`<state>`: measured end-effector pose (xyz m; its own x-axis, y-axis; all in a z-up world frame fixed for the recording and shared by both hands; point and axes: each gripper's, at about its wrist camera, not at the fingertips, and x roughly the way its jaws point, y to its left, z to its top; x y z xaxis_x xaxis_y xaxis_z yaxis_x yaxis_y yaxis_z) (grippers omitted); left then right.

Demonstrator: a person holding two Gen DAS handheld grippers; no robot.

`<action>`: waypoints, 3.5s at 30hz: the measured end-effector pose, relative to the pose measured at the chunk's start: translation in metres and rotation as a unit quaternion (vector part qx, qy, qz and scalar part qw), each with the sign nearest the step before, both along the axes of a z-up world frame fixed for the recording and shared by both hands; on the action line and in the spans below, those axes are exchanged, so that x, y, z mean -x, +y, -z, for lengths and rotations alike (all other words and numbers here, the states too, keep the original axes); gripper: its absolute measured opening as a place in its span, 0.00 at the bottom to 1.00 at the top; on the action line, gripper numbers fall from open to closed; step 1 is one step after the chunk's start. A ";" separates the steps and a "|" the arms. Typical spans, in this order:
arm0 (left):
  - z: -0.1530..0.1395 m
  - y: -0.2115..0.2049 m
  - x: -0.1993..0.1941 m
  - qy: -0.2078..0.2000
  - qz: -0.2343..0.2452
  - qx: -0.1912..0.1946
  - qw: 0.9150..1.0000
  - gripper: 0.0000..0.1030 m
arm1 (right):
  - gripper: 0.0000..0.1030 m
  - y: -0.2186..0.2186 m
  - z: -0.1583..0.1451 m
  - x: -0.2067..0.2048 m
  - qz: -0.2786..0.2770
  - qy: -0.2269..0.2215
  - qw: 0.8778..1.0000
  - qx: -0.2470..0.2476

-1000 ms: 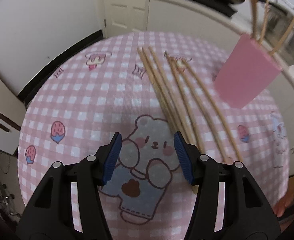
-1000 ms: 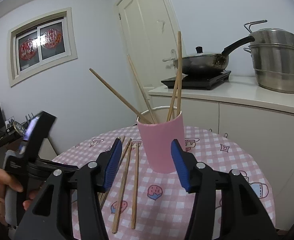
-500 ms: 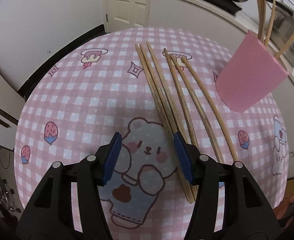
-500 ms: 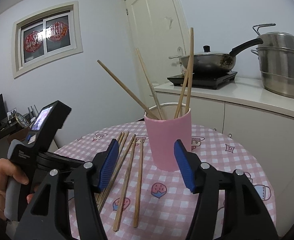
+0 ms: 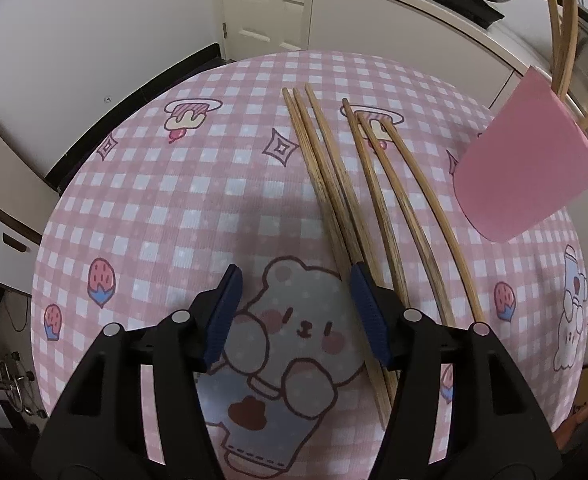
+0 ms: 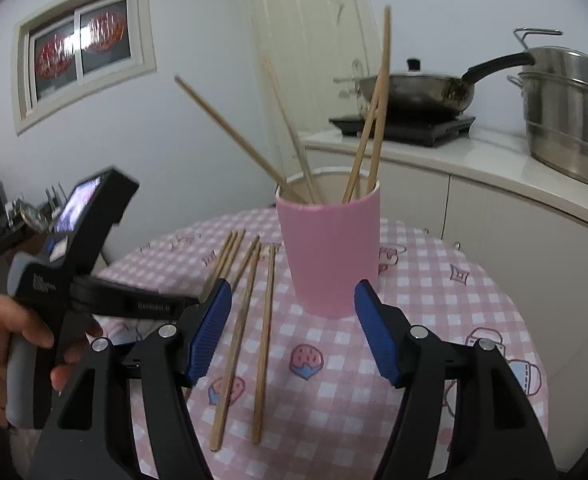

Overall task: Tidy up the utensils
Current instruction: 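Close the left tool on one chopstick while the right tool closes on another, then lift both held chopsticks upright and carry both tools over the pink cup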

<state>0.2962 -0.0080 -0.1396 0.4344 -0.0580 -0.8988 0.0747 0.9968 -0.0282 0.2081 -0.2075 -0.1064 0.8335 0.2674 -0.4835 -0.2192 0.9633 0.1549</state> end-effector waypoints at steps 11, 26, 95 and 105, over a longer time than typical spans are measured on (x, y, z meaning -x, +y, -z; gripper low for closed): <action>0.007 -0.012 -0.020 0.004 0.005 -0.027 1.000 0.51 | 0.59 0.013 0.014 -0.019 -0.018 0.069 0.997 0.032; 0.008 0.036 0.015 -0.012 0.009 0.055 0.998 0.06 | 0.30 0.051 0.042 -0.049 -0.076 0.156 0.976 0.133; -0.156 0.019 0.075 -0.211 0.090 0.124 0.965 0.05 | 0.04 0.059 -0.113 0.003 -0.140 -0.039 0.988 0.061; -0.220 -0.006 0.110 -0.334 0.096 0.165 0.923 0.05 | 0.04 0.029 -0.173 0.030 -0.075 -0.167 0.981 0.059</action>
